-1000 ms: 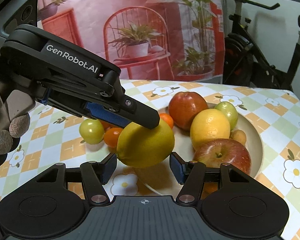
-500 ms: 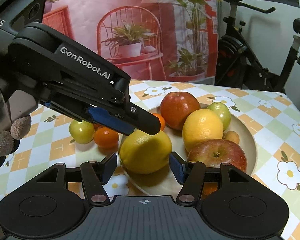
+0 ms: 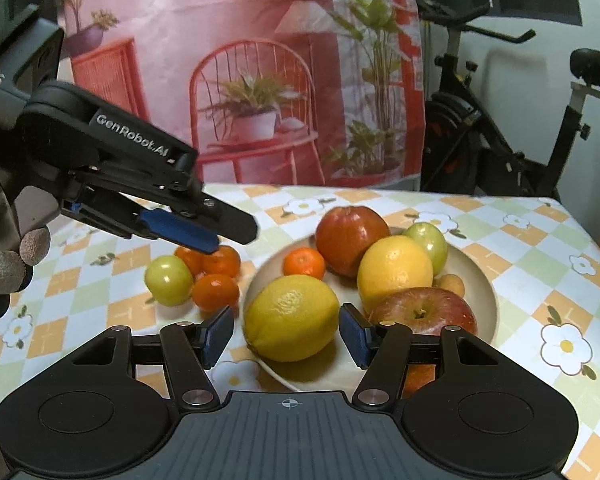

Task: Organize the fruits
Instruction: 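Withdraw both tools toward the tangerines and green apple on the cloth, then clamp the green apple between the left and right tools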

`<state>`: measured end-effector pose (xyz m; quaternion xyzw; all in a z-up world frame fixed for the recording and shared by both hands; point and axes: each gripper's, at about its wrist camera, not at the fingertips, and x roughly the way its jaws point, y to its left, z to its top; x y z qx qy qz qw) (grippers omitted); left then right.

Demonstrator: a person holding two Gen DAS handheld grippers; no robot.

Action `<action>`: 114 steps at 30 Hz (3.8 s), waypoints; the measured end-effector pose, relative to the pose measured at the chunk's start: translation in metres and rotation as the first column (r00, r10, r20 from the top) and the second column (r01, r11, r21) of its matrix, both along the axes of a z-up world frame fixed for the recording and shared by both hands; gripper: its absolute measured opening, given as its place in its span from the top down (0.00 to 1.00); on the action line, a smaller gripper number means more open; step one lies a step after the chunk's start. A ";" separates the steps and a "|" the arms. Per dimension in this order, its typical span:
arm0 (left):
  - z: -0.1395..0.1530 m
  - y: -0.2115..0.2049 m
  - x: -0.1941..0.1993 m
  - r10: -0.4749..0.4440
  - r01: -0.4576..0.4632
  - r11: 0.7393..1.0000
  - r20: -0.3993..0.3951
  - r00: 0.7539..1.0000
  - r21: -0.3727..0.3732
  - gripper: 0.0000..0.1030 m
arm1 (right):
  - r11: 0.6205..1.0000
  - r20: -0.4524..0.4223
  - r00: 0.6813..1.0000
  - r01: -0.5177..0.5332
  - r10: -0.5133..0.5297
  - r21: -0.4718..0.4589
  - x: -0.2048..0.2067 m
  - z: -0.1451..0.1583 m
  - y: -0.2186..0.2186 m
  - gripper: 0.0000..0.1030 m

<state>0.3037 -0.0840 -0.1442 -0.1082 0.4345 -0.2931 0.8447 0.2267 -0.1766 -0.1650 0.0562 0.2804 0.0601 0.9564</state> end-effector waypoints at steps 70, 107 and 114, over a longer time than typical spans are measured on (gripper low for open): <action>0.015 0.123 0.021 0.097 -0.127 0.983 0.217 0.971 0.130 0.59 | 0.763 -0.418 0.809 -0.559 0.414 -0.326 0.128 -0.009 0.098 0.58; -0.020 0.058 0.014 -0.005 -0.004 0.981 0.046 0.999 0.194 0.42 | 0.986 -0.028 0.986 -0.162 0.161 -0.031 0.041 0.030 0.014 0.67; -0.028 0.049 0.014 -0.018 0.012 0.978 0.029 0.999 0.208 0.42 | 0.991 -0.013 0.991 -0.134 0.133 -0.017 0.036 0.030 0.008 0.67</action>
